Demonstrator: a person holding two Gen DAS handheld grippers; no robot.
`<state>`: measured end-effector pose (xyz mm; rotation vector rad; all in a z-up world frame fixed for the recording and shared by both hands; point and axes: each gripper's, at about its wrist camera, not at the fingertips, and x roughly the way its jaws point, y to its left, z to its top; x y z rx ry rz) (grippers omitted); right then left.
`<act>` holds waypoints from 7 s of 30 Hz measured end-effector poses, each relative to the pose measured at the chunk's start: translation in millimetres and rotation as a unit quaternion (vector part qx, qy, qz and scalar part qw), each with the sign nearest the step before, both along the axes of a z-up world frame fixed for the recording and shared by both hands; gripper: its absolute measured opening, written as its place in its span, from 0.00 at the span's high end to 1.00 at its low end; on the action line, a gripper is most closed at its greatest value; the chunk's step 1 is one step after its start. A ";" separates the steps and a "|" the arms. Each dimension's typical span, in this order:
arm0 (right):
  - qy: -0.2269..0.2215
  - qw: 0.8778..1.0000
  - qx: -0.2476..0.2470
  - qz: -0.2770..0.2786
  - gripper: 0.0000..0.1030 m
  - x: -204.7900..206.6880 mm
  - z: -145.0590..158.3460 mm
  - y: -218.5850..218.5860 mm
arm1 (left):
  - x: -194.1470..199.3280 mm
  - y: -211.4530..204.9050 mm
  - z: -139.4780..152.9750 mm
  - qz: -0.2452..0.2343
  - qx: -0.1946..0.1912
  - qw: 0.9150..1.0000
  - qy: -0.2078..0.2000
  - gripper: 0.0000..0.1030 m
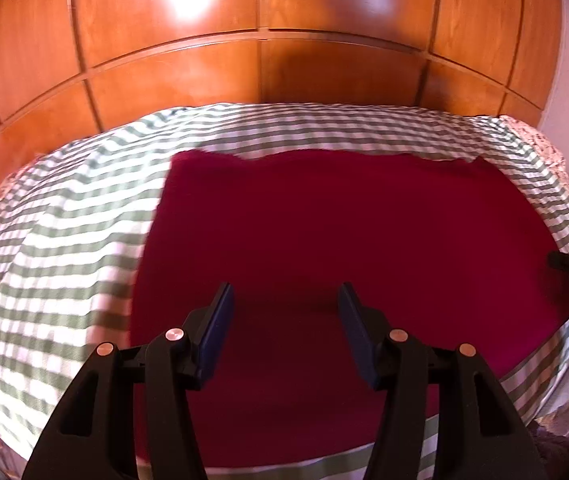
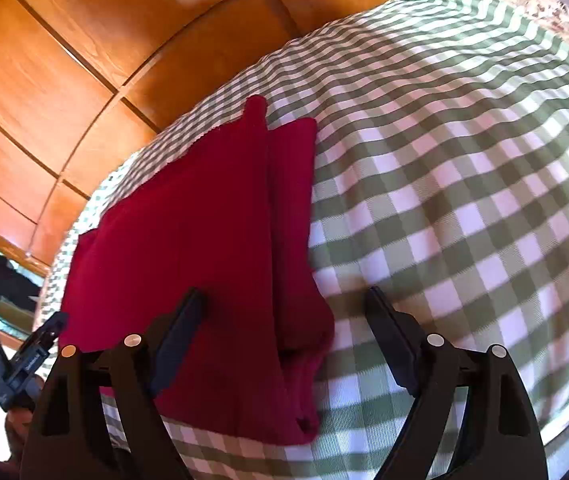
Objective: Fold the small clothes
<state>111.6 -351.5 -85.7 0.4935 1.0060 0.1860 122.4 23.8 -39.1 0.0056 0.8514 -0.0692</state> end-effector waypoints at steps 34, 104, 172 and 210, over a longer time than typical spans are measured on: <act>-0.077 0.990 -0.057 0.103 0.72 16.7 82.0 98.9 | 23.2 20.5 -6.6 0.013 -0.060 0.998 0.023 0.48; -0.123 0.945 0.002 0.302 0.40 -33.1 71.0 233.3 | 92.0 43.7 53.7 -0.123 -0.213 0.968 0.040 0.81; -0.084 0.960 -0.087 0.251 0.20 -35.3 38.6 204.7 | 5.8 100.0 -17.1 0.021 -0.151 0.986 0.065 0.54; -0.012 0.975 0.129 0.180 0.14 57.4 5.6 190.6 | 56.7 105.9 -26.2 0.029 -0.099 0.993 0.054 0.33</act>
